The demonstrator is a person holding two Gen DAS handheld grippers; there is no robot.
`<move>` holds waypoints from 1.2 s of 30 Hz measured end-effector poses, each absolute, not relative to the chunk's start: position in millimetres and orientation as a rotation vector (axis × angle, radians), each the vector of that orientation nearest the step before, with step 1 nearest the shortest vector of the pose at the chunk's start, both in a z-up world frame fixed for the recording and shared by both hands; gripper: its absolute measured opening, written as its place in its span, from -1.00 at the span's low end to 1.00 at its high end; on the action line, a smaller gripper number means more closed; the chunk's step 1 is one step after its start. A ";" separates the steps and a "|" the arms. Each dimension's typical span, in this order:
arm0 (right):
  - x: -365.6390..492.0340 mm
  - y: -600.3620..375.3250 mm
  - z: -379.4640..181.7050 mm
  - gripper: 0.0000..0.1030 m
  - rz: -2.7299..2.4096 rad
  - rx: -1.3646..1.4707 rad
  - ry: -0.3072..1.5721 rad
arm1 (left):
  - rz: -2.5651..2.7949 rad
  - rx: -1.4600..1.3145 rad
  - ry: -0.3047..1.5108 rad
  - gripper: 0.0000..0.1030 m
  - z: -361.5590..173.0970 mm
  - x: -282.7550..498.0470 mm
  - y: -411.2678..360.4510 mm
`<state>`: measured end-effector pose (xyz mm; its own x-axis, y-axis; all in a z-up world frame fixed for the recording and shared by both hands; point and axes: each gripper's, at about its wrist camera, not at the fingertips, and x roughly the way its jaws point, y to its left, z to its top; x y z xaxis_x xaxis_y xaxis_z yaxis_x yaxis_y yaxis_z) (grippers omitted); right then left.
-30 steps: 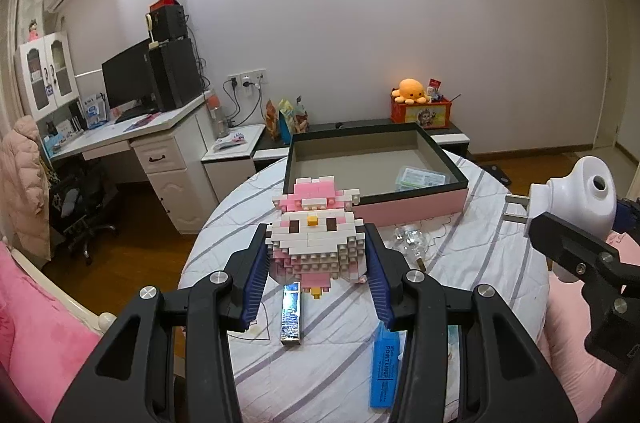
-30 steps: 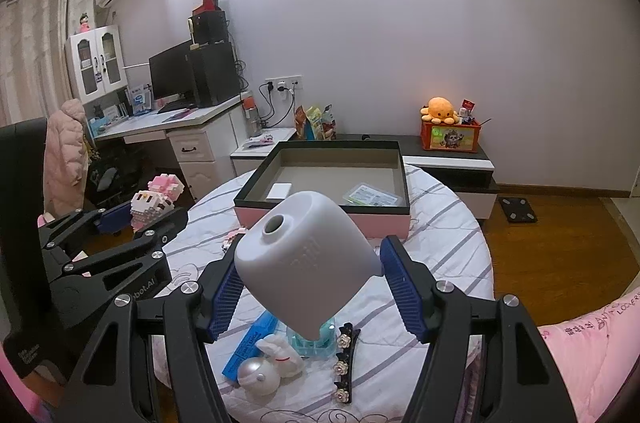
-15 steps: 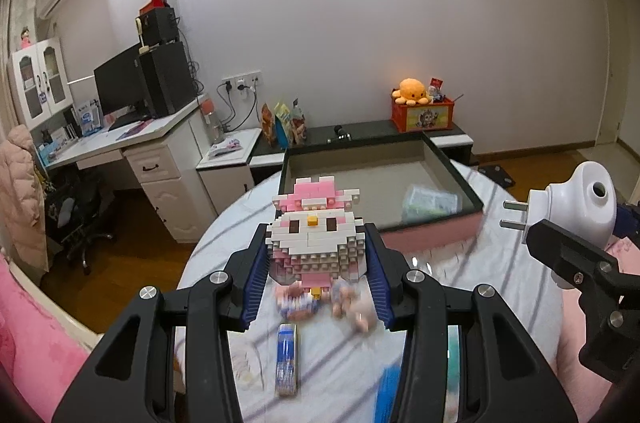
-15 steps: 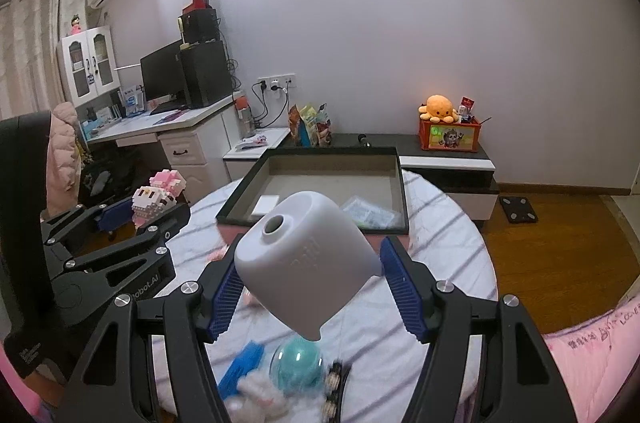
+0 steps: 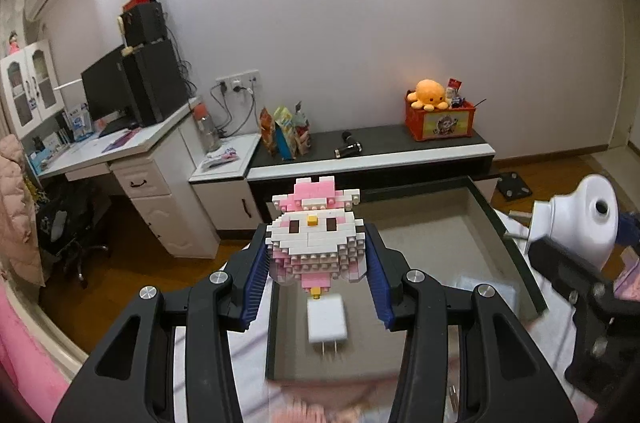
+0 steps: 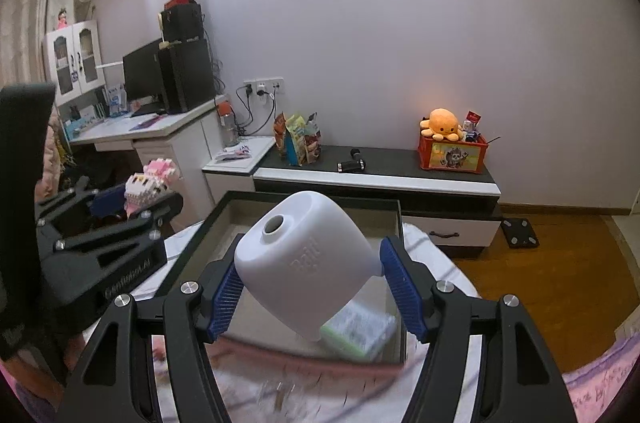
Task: Organize rigid objects
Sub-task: 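Carry the cat figure and night light into the pink tray and release both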
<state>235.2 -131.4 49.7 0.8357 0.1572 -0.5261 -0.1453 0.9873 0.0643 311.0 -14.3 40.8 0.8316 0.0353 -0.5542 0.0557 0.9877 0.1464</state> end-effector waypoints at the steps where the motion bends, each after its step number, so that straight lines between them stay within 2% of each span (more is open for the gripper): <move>1: 247.6 -131.0 46.3 0.30 0.162 0.016 0.568 | -0.013 0.164 0.600 -0.12 38.1 323.4 -15.8; 10: 332.2 -133.4 -4.5 0.30 0.153 0.002 0.725 | -0.033 0.231 0.781 -0.12 -21.9 407.3 -34.1; 15: 351.1 -135.7 -26.9 0.31 0.138 -0.002 0.795 | -0.057 0.252 0.839 -0.12 -48.5 422.2 -42.8; 17: 354.5 -139.7 -30.0 0.31 0.154 0.033 0.803 | -0.074 0.271 0.845 -0.06 -50.9 424.1 -47.1; 18: 356.4 -142.2 -30.6 0.32 0.156 0.048 0.809 | -0.069 0.282 0.852 0.27 -52.1 426.3 -48.1; 19: 357.1 -144.5 -31.0 0.43 0.150 0.055 0.812 | -0.048 0.290 0.860 0.54 -53.2 427.1 -47.4; 20: 358.3 -146.3 -30.8 0.51 0.130 0.054 0.816 | -0.015 0.288 0.850 0.93 -52.9 427.5 -45.1; 21: 359.1 -147.4 -29.9 0.62 0.108 0.053 0.813 | 0.009 0.285 0.832 1.00 -51.4 427.3 -42.5; 36: 357.0 -148.1 -23.7 0.62 0.085 0.043 0.802 | 0.016 0.304 0.848 1.00 -49.0 424.5 -40.0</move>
<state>357.0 -148.1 -23.7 0.6919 0.0923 -0.7161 -0.0595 0.9957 0.0708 424.5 -40.0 -49.0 0.6643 0.1339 -0.7354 0.1069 0.9567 0.2708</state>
